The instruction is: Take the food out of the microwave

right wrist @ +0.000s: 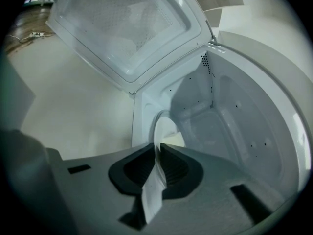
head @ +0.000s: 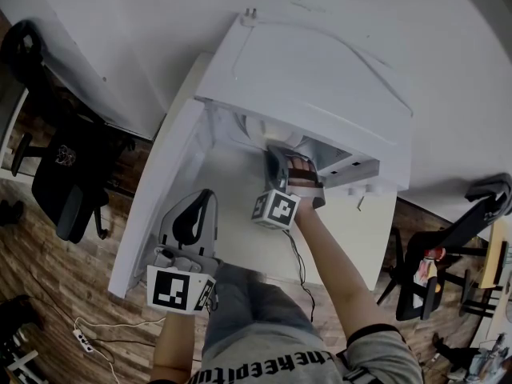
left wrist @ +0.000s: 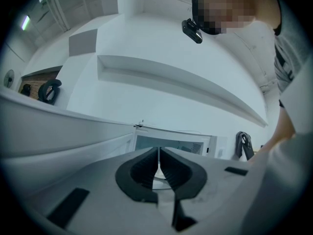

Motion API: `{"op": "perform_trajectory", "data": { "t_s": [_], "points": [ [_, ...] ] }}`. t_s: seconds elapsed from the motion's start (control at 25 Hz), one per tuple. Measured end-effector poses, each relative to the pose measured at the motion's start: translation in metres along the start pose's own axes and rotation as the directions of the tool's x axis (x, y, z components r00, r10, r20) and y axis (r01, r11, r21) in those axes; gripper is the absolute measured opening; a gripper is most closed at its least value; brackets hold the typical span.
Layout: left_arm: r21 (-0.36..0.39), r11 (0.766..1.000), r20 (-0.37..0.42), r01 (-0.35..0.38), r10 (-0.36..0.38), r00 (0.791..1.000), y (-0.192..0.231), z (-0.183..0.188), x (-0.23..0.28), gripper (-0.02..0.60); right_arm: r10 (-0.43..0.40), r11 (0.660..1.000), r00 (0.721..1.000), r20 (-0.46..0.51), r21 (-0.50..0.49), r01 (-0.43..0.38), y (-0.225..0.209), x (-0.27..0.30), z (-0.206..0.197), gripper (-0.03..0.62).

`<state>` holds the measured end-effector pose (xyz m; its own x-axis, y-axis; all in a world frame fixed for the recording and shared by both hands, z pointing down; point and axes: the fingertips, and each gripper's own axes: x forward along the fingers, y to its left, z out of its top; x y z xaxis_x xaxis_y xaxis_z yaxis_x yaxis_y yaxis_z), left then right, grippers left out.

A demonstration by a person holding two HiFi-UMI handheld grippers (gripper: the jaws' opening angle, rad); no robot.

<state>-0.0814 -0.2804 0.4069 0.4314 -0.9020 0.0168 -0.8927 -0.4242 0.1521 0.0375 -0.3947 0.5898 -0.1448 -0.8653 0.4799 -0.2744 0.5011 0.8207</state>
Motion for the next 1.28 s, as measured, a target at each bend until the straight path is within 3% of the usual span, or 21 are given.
{"op": "perform_trajectory", "data": {
  "t_s": [0.4, 0.72, 1.28],
  "points": [
    [-0.012, 1.000, -0.001, -0.002, 0.002, 1.000, -0.002, -0.003, -0.004, 0.014, 0.004, 1.000, 1.000, 0.011, 0.008, -0.004, -0.001, -0.014, 0.001, 0.043],
    [-0.012, 1.000, -0.005, -0.003, 0.003, 1.000, -0.005, -0.004, -0.004, 0.014, -0.005, 1.000, 1.000, 0.010, -0.019, 0.005, 0.002, -0.002, -0.006, 0.092],
    [-0.011, 1.000, -0.008, -0.008, 0.008, 1.000, -0.005, -0.004, -0.002, 0.014, 0.018, 1.000, 1.000, 0.006, -0.006, -0.018, 0.002, 0.004, -0.004, 0.049]
  ]
}}
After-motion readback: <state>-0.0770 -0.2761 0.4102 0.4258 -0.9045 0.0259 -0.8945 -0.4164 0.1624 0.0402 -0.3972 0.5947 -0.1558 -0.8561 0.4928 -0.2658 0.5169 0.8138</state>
